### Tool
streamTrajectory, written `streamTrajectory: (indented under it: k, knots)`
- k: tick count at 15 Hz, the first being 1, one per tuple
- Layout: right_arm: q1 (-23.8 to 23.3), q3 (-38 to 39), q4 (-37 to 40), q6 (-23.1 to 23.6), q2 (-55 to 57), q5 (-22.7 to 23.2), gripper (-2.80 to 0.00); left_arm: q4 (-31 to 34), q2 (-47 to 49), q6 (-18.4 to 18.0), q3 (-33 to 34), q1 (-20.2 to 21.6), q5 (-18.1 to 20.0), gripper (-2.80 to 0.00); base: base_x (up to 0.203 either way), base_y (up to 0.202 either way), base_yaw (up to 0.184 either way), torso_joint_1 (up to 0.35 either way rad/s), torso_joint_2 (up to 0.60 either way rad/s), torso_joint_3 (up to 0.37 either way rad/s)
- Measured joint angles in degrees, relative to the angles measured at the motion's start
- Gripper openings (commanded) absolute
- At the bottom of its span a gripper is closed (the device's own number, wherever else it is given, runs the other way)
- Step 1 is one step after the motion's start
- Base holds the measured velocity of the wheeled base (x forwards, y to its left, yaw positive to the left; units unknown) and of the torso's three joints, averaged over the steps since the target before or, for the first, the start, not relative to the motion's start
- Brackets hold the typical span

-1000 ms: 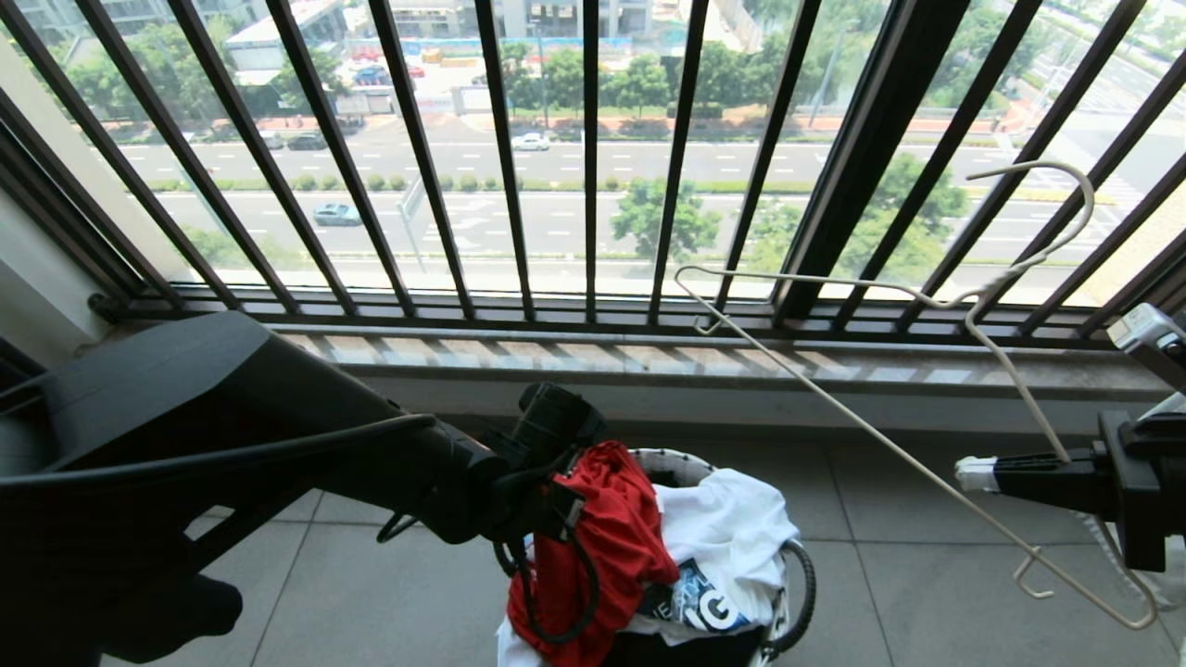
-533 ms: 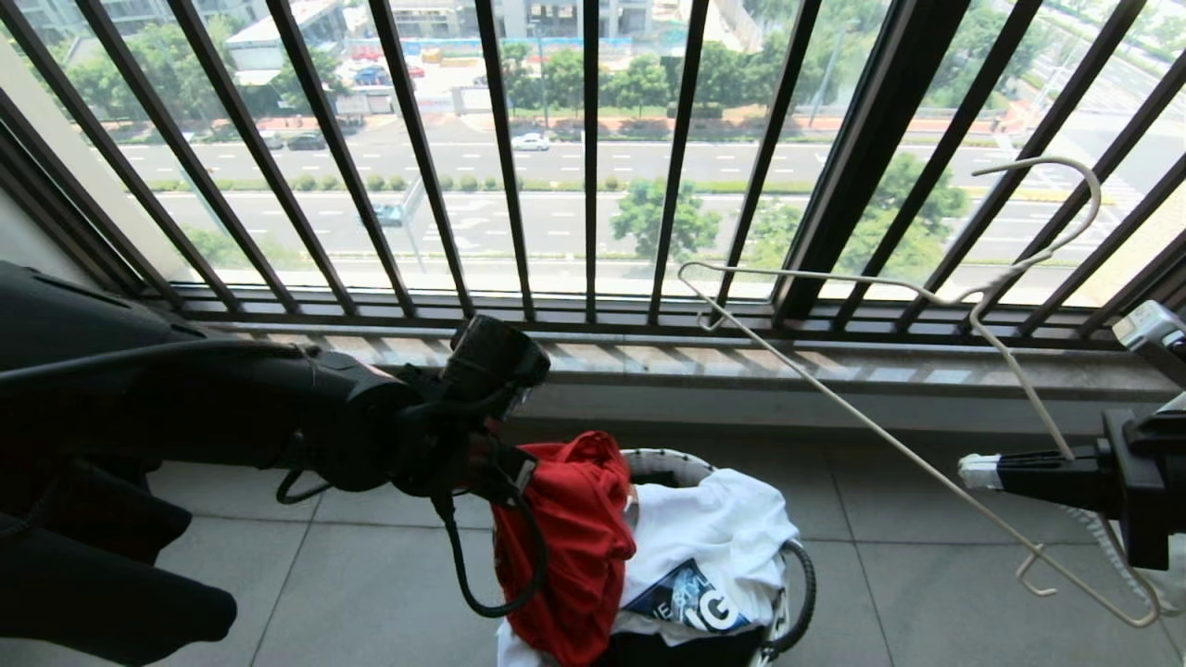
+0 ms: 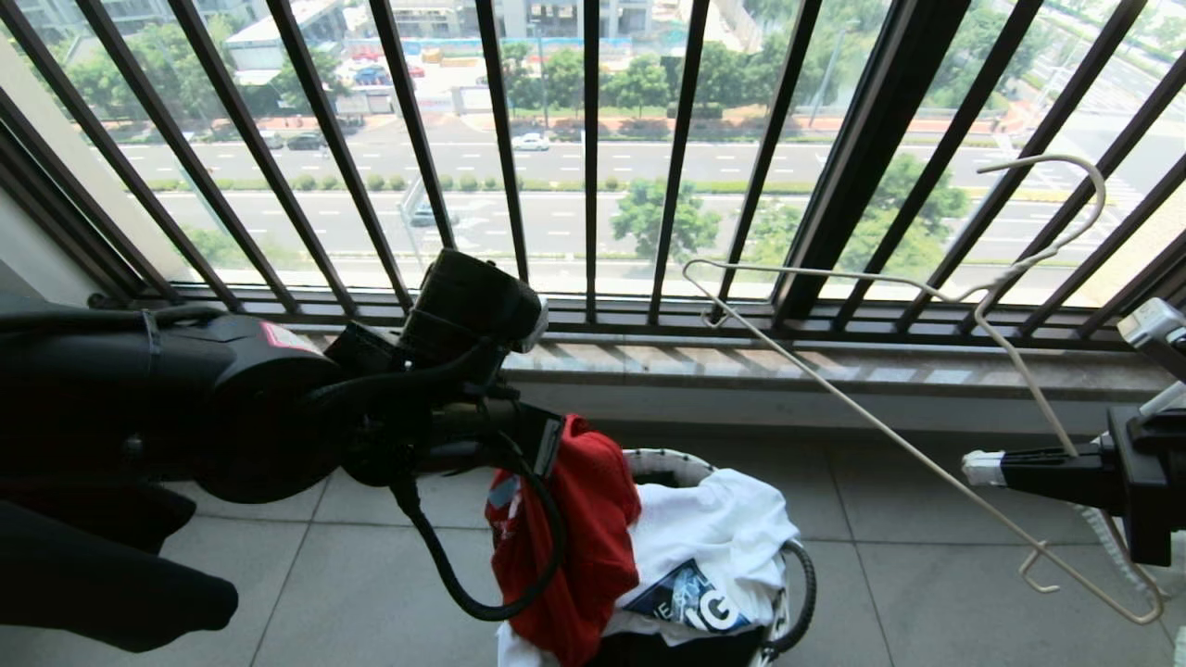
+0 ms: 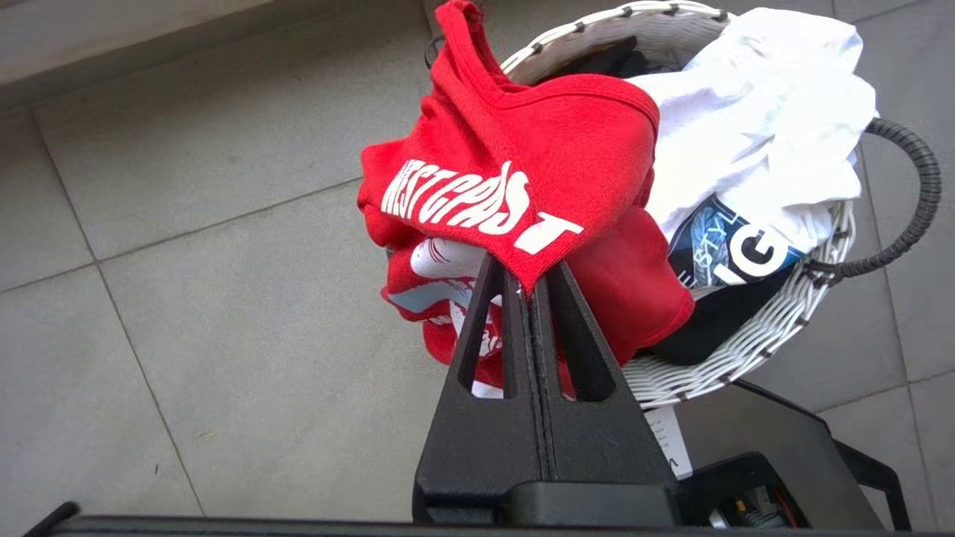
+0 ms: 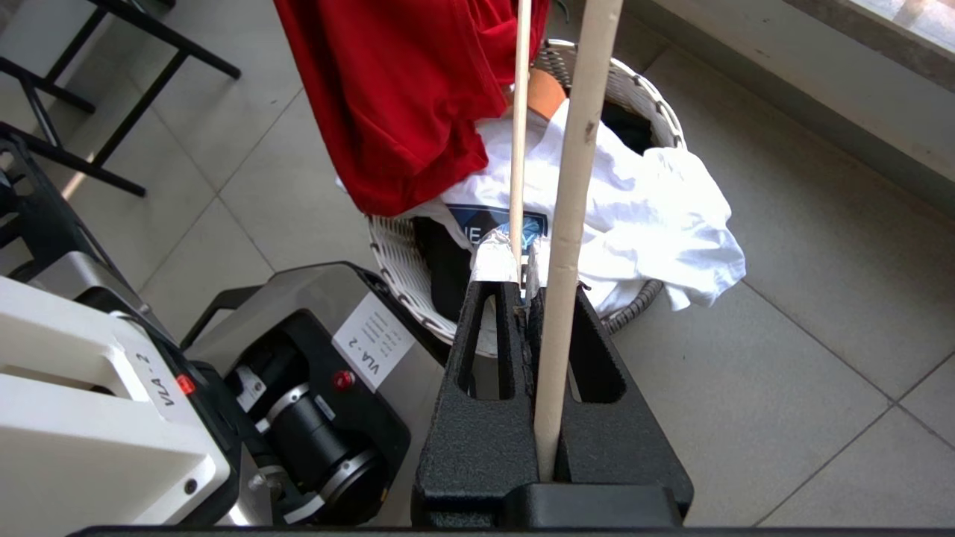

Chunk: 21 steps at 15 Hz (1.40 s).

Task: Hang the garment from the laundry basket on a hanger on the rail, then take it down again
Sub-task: Pick up clothes from the basket

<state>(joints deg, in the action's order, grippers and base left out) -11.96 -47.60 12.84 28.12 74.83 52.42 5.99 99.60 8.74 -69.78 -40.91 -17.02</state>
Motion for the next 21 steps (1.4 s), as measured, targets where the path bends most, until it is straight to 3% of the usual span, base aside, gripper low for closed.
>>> streamTrajectory:
  k: [3,8,12,16,21]
  knots:
    - [-0.1,0.0,-0.1,0.0,0.0,0.0,-2.80,-4.5,-2.8,2.6,0.6,-2.1,0.0,-2.80,0.000,0.000,0.000,0.000,0.00,0.000]
    - [-0.4,0.0,-0.1,0.0,0.0,0.0,-2.80,-21.4,-5.0,5.3,6.1,-6.3,0.0,-2.80,0.000,0.000,0.000,0.000,0.00,0.000]
    - [-0.8,-0.1,-0.2,0.0,0.0,0.0,-2.80,-23.5,-1.1,4.0,7.9,-7.1,-0.4,-2.80,0.000,0.000,0.000,0.000,0.00,0.000]
    - [-1.7,-0.1,-1.7,0.0,0.1,0.1,-2.80,-19.1,7.4,-2.1,10.5,-9.0,-2.8,-2.80,0.000,0.000,0.000,0.000,0.00,0.000]
    - [-2.1,-0.1,-1.6,0.0,0.1,0.1,-2.80,0.3,11.8,-4.6,10.0,-10.8,-4.9,-2.80,0.000,0.000,0.000,0.000,0.00,0.000]
